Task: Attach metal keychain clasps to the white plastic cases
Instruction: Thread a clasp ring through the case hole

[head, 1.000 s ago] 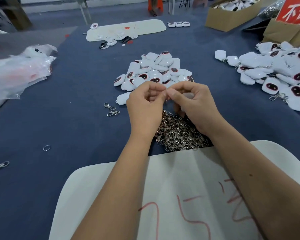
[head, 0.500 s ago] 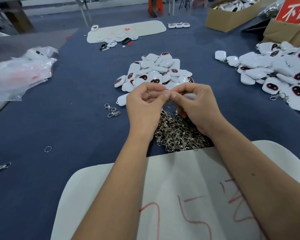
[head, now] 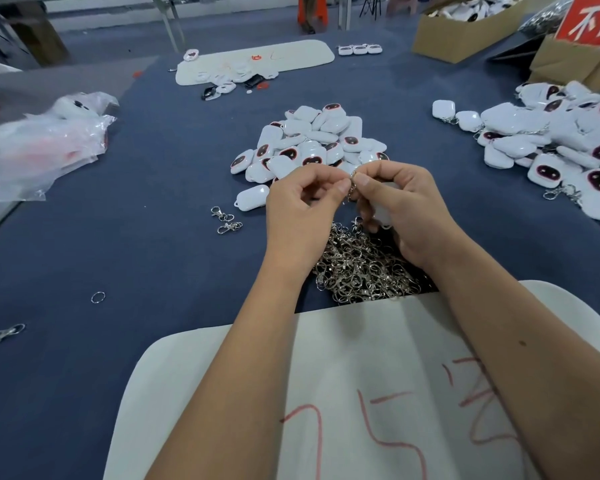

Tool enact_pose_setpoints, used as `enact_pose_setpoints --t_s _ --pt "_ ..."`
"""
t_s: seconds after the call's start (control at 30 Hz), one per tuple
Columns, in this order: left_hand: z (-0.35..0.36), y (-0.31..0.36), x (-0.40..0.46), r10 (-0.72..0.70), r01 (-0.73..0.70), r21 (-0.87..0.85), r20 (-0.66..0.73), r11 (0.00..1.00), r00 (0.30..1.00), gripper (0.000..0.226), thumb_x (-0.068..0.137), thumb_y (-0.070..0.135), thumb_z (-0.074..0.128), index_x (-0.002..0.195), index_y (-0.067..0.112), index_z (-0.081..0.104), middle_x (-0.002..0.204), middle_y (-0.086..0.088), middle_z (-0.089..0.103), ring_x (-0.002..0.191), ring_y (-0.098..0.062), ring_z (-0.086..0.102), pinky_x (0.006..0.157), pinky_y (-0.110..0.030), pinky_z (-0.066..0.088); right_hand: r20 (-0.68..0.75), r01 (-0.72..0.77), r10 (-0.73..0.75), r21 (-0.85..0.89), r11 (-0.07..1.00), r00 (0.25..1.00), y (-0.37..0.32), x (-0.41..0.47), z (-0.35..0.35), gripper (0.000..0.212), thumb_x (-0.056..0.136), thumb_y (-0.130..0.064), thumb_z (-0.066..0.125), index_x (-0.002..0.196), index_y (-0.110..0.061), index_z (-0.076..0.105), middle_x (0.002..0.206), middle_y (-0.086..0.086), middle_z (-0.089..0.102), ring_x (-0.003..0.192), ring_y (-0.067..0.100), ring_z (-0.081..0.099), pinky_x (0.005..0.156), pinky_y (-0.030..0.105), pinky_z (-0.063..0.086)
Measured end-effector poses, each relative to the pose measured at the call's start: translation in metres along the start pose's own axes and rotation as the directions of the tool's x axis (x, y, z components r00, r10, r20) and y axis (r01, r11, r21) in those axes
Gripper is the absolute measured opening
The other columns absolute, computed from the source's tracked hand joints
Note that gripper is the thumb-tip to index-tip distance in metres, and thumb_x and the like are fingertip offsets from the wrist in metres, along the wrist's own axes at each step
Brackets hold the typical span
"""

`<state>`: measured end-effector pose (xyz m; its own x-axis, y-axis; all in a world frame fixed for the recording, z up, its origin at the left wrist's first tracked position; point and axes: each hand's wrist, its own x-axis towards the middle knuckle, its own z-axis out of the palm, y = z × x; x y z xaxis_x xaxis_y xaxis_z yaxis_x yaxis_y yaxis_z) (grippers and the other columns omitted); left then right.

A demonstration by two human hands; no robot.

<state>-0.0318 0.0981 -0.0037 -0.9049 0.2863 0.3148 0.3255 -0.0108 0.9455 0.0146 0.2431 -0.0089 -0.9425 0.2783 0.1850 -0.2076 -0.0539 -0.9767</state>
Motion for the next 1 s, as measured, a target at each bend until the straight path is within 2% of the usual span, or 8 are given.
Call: enact_pose_setpoints --t_s 0.23,0.37,0.43,0.53,0.67,0.73,0.83,1.0 --pt "-0.001 0.001 0.0 0.025 -0.027 0.073 0.022 0.997 0.999 0.008 0.094 0.002 0.069 0.091 0.009 0.073 0.087 -0.007 0.072 0.078 -0.026 0.063 0.077 -0.034 0.054 0.001 0.013 -0.013 -0.053 0.999 1.0 0.001 -0.001 -0.001 0.016 0.1 -0.005 0.063 0.085 -0.011 0.068 0.065 -0.002 0.059 0.053 0.015 0.05 0.045 0.026 0.041" --pt "-0.004 0.0 0.001 0.028 -0.031 0.089 0.041 0.996 0.999 0.009 0.095 0.001 0.066 0.091 0.007 0.073 0.081 -0.003 0.069 0.073 -0.012 0.061 0.078 -0.034 0.054 0.007 0.034 -0.033 -0.102 0.994 0.999 -0.001 -0.001 0.002 0.014 0.101 -0.003 0.061 0.089 -0.008 0.066 0.064 0.007 0.055 0.053 0.015 0.049 0.045 0.026 0.041" --pt "-0.005 -0.001 0.001 0.038 -0.044 0.118 0.057 0.992 0.998 0.01 0.095 0.002 0.066 0.09 0.009 0.071 0.083 -0.002 0.069 0.076 -0.014 0.062 0.079 -0.037 0.055 -0.001 0.047 -0.047 -0.131 0.99 0.999 -0.001 -0.002 0.004 0.011 0.101 -0.001 0.061 0.091 -0.005 0.065 0.064 0.015 0.05 0.052 0.017 0.046 0.045 0.026 0.04" --pt "-0.006 -0.004 0.001 0.096 -0.11 0.233 0.074 0.966 0.993 0.012 0.096 0.005 0.064 0.088 0.014 0.067 0.083 0.004 0.066 0.08 -0.018 0.063 0.077 -0.034 0.053 -0.003 0.097 -0.101 -0.247 0.964 0.995 0.0 -0.003 0.005 0.008 0.101 -0.002 0.063 0.093 -0.001 0.065 0.059 0.011 0.048 0.051 0.02 0.042 0.046 0.028 0.039" --pt "-0.006 -0.007 -0.001 0.199 -0.213 0.388 0.077 0.897 0.977 0.016 0.096 0.005 0.061 0.086 0.018 0.062 0.086 0.003 0.062 0.082 -0.016 0.058 0.075 -0.028 0.046 -0.012 0.208 -0.237 -0.437 0.875 0.972 0.0 -0.005 0.007 0.009 0.099 -0.001 0.063 0.091 -0.004 0.067 0.058 -0.018 0.055 0.055 0.005 0.047 0.058 0.025 0.042" --pt "-0.006 -0.007 -0.001 0.221 -0.232 0.417 0.075 0.879 0.972 0.015 0.097 0.005 0.059 0.087 0.016 0.062 0.09 0.003 0.061 0.084 -0.016 0.055 0.074 -0.023 0.042 -0.015 0.263 -0.314 -0.51 0.819 0.949 -0.001 -0.005 0.009 0.01 0.097 0.002 0.064 0.09 -0.004 0.068 0.062 -0.023 0.057 0.062 0.001 0.051 0.065 0.021 0.042" --pt "-0.004 -0.008 -0.002 0.25 -0.256 0.444 0.073 0.859 0.966 0.012 0.098 0.004 0.057 0.089 0.011 0.062 0.093 -0.001 0.06 0.087 -0.017 0.054 0.074 -0.023 0.04 0.008 0.336 -0.412 -0.592 0.732 0.911 -0.003 -0.007 0.012 0.008 0.095 0.003 0.066 0.09 -0.002 0.07 0.074 -0.02 0.059 0.07 -0.002 0.052 0.069 0.019 0.041" --pt "-0.005 -0.006 -0.002 0.261 -0.266 0.461 0.076 0.847 0.962 0.014 0.098 0.001 0.056 0.087 0.009 0.063 0.093 -0.002 0.057 0.084 -0.013 0.05 0.073 -0.02 0.039 0.102 0.427 -0.495 -0.67 0.607 0.863 -0.006 -0.008 0.009 0.01 0.095 0.005 0.065 0.091 -0.001 0.072 0.086 -0.003 0.065 0.081 0.012 0.057 0.076 0.023 0.044"
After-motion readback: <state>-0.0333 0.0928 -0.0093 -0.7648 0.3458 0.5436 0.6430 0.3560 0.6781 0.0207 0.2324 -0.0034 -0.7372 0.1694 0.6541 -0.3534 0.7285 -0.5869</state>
